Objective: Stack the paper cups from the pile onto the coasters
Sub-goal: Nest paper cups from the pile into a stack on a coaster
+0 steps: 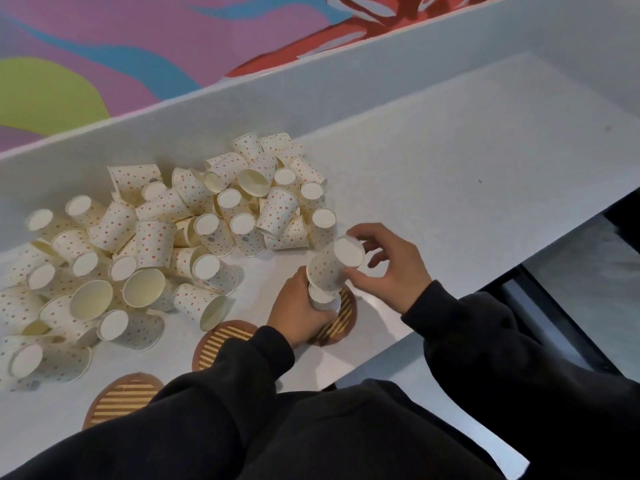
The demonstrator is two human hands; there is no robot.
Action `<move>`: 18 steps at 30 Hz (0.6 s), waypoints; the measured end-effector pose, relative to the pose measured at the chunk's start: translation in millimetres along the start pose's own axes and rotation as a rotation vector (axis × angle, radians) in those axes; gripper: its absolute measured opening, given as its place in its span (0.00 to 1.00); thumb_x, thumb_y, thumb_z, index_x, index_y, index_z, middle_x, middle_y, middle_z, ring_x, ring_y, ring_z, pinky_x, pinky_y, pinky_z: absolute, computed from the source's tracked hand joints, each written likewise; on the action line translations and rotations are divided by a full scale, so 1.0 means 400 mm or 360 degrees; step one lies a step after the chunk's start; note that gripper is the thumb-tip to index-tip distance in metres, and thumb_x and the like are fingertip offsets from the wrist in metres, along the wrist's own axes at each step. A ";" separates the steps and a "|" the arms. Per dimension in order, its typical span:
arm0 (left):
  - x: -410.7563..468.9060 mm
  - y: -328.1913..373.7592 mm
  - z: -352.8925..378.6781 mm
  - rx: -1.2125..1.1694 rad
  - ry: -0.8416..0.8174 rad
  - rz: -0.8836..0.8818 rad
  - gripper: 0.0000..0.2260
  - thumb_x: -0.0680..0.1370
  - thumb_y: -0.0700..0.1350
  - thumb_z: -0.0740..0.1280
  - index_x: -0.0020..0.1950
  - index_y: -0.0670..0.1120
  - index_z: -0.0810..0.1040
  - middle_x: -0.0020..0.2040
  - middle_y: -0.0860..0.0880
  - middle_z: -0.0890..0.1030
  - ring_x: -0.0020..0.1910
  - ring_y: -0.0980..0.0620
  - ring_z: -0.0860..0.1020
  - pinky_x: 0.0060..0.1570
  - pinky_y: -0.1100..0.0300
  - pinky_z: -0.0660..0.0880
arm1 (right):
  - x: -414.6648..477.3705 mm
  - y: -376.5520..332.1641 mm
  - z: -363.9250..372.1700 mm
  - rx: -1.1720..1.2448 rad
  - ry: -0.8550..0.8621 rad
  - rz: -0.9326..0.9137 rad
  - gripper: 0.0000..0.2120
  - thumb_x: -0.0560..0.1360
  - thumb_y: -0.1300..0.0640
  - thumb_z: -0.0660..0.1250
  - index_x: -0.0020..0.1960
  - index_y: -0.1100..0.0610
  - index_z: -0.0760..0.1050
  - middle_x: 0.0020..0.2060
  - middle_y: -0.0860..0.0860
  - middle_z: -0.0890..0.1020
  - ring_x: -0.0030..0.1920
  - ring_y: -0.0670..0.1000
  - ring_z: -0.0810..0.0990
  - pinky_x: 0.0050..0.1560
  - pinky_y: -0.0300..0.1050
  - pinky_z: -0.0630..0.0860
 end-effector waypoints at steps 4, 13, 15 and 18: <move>-0.014 -0.020 0.005 -0.0136 -0.0017 -0.0066 0.32 0.68 0.49 0.82 0.65 0.60 0.68 0.60 0.58 0.79 0.59 0.57 0.78 0.54 0.66 0.75 | -0.016 0.043 0.069 -0.0133 -0.0172 0.0020 0.25 0.69 0.44 0.74 0.64 0.46 0.75 0.57 0.40 0.81 0.53 0.45 0.80 0.47 0.41 0.77; -0.029 -0.040 0.013 -0.0157 -0.0037 -0.0017 0.32 0.68 0.48 0.82 0.65 0.62 0.71 0.61 0.59 0.78 0.60 0.60 0.77 0.52 0.71 0.70 | -0.038 0.104 0.164 -0.0190 -0.0343 0.0037 0.27 0.69 0.45 0.76 0.65 0.45 0.75 0.59 0.39 0.80 0.55 0.41 0.78 0.54 0.39 0.75; -0.029 -0.048 0.015 -0.0122 -0.0044 0.0012 0.30 0.69 0.52 0.80 0.66 0.63 0.70 0.62 0.57 0.78 0.61 0.57 0.77 0.58 0.63 0.73 | -0.050 0.121 0.175 -0.0177 -0.0387 0.0058 0.27 0.69 0.45 0.76 0.66 0.44 0.74 0.60 0.39 0.79 0.58 0.42 0.78 0.57 0.46 0.79; -0.032 -0.052 0.010 -0.0074 -0.0024 0.0026 0.29 0.71 0.51 0.79 0.67 0.65 0.69 0.63 0.59 0.77 0.62 0.56 0.76 0.62 0.58 0.73 | -0.058 0.134 0.181 -0.0163 -0.0388 0.0084 0.28 0.71 0.45 0.77 0.68 0.42 0.73 0.62 0.38 0.79 0.61 0.42 0.77 0.60 0.51 0.79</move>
Point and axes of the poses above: each hand's wrist, its own x-axis towards the middle knuckle, its own z-axis out of the palm, y = z × x, the point moved 7 cm from there along x, towards the middle knuckle
